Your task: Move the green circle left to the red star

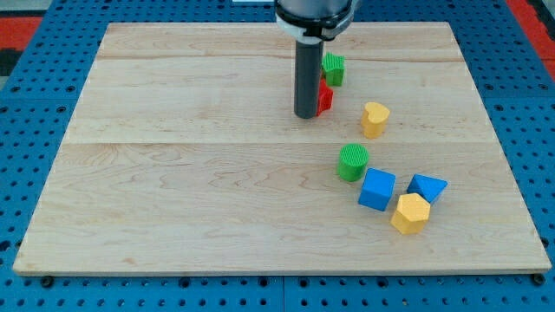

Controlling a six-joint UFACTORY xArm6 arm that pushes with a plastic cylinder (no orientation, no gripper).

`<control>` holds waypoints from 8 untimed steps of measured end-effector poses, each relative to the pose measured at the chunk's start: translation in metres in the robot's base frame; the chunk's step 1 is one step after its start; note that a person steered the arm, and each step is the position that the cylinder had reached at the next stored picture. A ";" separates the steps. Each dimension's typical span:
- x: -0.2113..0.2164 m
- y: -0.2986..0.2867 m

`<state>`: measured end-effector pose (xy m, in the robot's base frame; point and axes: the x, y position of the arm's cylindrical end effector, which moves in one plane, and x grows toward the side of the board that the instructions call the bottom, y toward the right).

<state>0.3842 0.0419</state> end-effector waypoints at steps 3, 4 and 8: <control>0.057 0.073; 0.088 0.092; 0.148 0.010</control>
<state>0.5326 0.0516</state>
